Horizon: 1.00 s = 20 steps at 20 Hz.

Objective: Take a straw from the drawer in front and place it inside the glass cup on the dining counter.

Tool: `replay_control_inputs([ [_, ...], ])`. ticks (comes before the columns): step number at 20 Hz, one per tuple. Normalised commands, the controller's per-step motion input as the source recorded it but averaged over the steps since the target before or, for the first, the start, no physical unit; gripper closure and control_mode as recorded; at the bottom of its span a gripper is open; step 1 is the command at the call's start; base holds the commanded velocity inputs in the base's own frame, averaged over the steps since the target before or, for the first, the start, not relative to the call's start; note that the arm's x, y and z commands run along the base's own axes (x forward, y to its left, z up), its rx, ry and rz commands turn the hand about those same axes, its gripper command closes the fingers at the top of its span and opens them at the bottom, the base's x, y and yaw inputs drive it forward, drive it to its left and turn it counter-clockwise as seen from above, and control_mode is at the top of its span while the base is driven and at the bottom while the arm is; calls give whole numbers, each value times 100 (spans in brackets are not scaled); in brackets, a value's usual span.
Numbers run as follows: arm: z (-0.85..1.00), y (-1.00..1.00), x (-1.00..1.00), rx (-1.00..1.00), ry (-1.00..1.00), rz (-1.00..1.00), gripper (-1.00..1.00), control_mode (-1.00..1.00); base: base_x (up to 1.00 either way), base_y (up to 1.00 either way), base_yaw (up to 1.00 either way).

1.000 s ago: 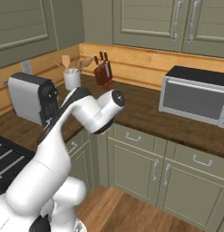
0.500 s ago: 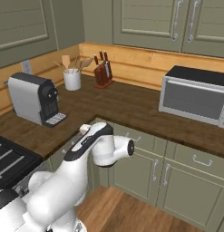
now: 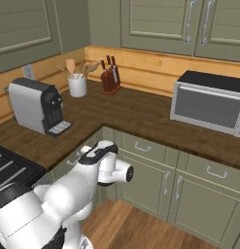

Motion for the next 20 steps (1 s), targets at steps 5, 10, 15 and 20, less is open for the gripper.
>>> replay_control_inputs([
  [5,-48,38,52,0,0,2,-100,-100,0,0,0],
  [10,-42,49,21,0,0,0,-100,-100,0,0,0],
  [15,-35,33,14,0,0,0,-100,-100,0,0,0],
  [20,-30,27,25,0,0,0,-100,-100,0,0,0],
])
